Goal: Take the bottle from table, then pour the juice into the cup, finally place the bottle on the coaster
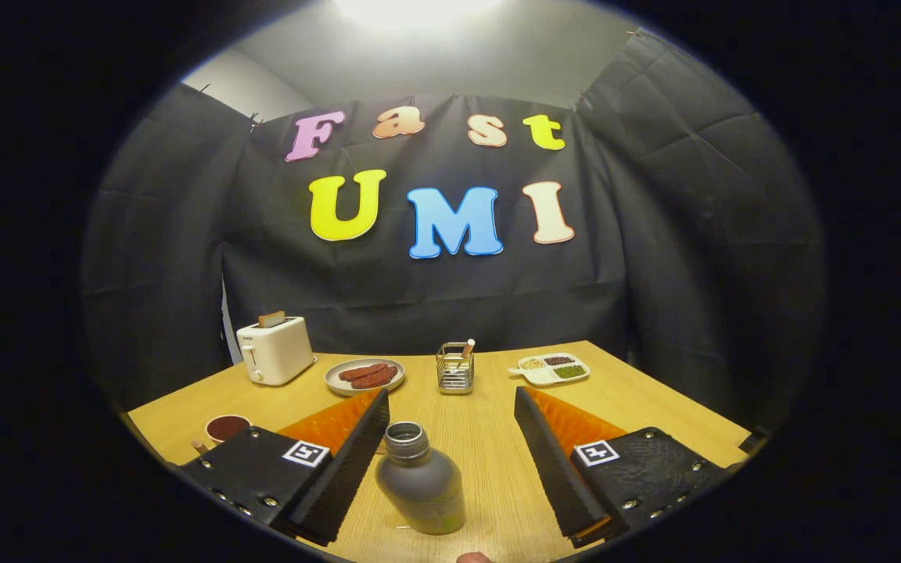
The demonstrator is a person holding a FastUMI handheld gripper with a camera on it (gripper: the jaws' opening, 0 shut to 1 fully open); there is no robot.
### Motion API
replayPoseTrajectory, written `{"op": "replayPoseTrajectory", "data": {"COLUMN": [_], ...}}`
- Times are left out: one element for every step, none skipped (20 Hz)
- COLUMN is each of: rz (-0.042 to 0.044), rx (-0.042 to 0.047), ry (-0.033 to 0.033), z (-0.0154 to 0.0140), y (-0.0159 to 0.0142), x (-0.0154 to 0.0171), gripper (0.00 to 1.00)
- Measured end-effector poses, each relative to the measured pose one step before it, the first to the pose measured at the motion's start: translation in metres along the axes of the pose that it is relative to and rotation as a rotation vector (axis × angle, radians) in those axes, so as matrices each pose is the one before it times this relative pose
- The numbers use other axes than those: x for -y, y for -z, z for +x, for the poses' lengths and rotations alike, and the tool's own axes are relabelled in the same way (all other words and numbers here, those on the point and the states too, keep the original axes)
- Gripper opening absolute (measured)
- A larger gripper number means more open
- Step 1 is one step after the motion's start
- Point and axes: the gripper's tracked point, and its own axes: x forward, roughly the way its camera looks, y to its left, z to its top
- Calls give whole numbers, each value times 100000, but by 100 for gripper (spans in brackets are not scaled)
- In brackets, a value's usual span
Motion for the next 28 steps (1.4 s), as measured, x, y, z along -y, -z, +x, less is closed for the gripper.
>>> {"op": "replayPoseTrajectory", "data": {"rz": [310,-299,-49,-194,-271,-106,125,264,86,-394,-657,-702,-574,-459,-399,-351,-300,-160,165,340,447,629,403,156,85,111,-116,-253], "rx": [-448,-1118,-821,362,-222,-1117,-1219,-988,-679,-871,-1301,-1534,-1472,-1346,-924,-1024,-1225,-1177,-1215,-1245,-1485,-1380,-1207,-900,-737,-787,-743,-772], "ry": [-271,-904,-923,-1178,-548,-501,-602,-726,-701,-369,-297,-337,-506,-452,-203,-251,-175,-22,136,378,113,-99,-26,109,139,-42,-252,-289], "z": [218,143,-31,10,111,148,151,91,0,77,47,50,-37,28,30,84,67,61,39,94,33,41,73,37,-49,78,83,99], "y": [668,186,311,17,176,372,557,371,411,312,643,568,665,504,485,379,582,471,611,495,618,441,558,319,387,286,376,266], "x": [51,-131,-198,-259,-26,-85,-150,-176,-241,-135,-96,-120,-162,-156,-109,-93,-71,25,23,81,-4,66,-56,72,13,-31,-92,-60], "gripper": [99,99,99,99,99,99,99,99,99,99,99,99,99,99,99,99,99,99,100,100,100,99,99,100,100,100,100,100]}}
